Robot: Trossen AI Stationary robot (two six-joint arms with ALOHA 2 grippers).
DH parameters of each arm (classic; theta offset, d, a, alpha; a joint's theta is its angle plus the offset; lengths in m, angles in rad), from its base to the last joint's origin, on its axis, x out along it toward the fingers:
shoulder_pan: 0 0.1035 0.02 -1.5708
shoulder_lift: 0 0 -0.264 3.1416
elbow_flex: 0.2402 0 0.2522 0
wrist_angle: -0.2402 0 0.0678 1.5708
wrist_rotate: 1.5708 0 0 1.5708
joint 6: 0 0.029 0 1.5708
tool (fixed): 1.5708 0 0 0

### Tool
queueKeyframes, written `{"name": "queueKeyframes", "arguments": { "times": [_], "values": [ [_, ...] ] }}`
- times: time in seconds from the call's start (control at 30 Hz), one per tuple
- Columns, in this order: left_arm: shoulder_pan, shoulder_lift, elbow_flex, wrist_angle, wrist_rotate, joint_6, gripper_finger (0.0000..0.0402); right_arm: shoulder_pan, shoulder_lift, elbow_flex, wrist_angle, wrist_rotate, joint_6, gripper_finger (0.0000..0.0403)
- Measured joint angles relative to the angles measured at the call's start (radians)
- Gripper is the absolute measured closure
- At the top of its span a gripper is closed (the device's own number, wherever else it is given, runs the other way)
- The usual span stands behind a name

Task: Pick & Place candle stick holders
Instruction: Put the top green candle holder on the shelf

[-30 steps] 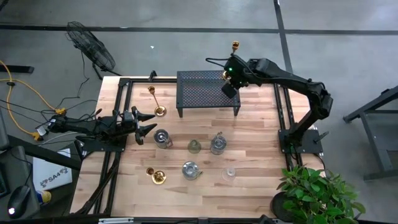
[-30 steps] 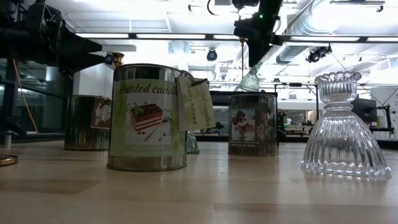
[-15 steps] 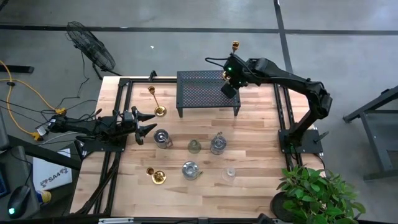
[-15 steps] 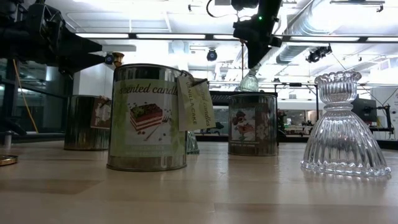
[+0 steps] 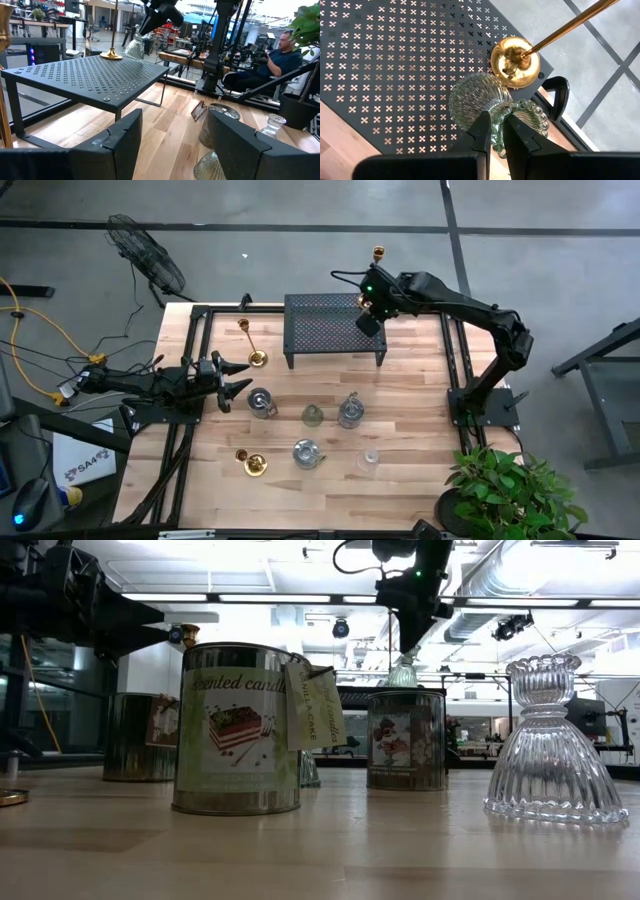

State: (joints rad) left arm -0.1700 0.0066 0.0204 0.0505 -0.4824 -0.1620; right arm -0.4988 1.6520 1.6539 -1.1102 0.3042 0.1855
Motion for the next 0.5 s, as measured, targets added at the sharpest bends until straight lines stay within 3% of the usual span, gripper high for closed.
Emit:
{"name": "queueKeyframes", "arguments": {
  "times": [0.5],
  "values": [
    [0.0, 0.0, 0.0, 0.0, 0.0, 0.0, 0.0183, -0.004, 0.009, 0.0, 0.001, -0.024, -0.03, 0.038]
  ]
}}
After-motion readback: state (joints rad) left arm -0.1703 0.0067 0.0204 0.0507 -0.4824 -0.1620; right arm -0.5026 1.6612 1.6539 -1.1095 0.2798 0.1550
